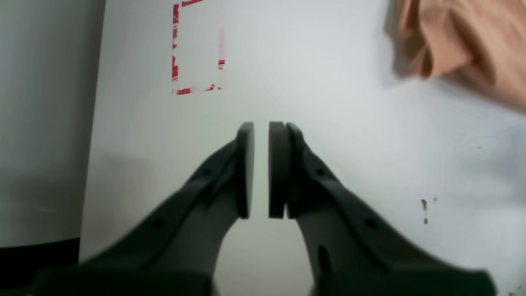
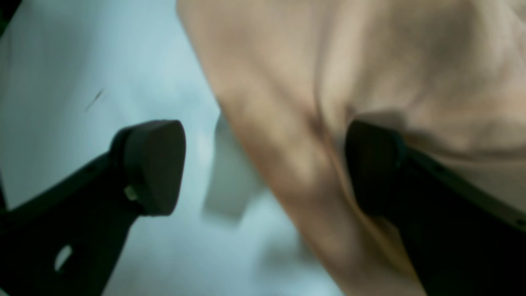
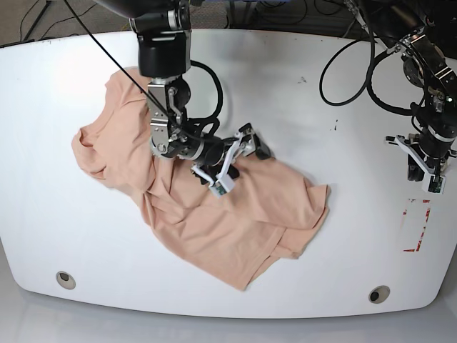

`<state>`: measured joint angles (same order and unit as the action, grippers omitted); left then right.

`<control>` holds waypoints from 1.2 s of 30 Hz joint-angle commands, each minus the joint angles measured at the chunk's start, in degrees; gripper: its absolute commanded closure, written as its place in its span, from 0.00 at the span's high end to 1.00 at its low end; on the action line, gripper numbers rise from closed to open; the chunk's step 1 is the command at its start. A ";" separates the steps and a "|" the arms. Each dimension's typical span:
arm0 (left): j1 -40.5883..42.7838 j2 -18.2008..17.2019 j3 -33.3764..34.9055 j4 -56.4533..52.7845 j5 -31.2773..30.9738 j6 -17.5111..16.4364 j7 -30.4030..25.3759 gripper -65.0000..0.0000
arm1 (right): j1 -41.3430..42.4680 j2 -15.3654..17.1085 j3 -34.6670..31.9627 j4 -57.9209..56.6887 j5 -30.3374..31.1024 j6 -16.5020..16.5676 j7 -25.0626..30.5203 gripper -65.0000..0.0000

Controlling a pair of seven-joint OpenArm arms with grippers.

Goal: Layout the t-shirt on the table in an organized manner, then fold the t-shirt properly
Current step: 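Drag the shirt body with the right gripper toward the left arm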

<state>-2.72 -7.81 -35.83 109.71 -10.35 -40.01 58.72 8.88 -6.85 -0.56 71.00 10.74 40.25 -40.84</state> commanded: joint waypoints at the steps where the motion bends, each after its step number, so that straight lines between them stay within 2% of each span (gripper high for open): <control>1: -0.84 -0.76 -0.08 0.84 -0.60 0.01 -1.09 0.09 | -2.95 -1.02 -2.21 3.06 -1.38 -0.25 -5.18 0.90; 9: -0.84 -0.58 -0.08 0.75 -0.60 0.01 -1.09 0.09 | -9.54 -1.81 -7.93 10.89 -1.38 -0.25 -7.47 0.90; 15: -0.93 -0.49 0.10 0.75 -0.60 0.01 -1.09 0.09 | -11.39 -2.15 -10.56 13.70 -1.38 -0.25 -7.64 0.90; 28: -0.93 -0.41 4.93 0.66 -0.60 0.01 -1.09 0.10 | -10.60 -2.07 -10.56 21.70 -1.82 -0.25 -9.49 0.90; 32: -0.84 0.21 5.29 0.66 -0.60 0.01 -1.00 0.23 | -10.16 -1.63 -9.95 24.95 -1.82 -0.25 -11.07 0.90; 36: -0.66 1.35 4.49 0.66 -0.68 0.01 -0.39 0.48 | -10.07 -1.46 -8.01 28.21 -1.73 -0.25 -12.13 0.90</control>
<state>-2.81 -6.26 -30.89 109.51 -10.33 -40.01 58.76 -1.83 -8.12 -9.26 96.82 8.21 40.05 -53.21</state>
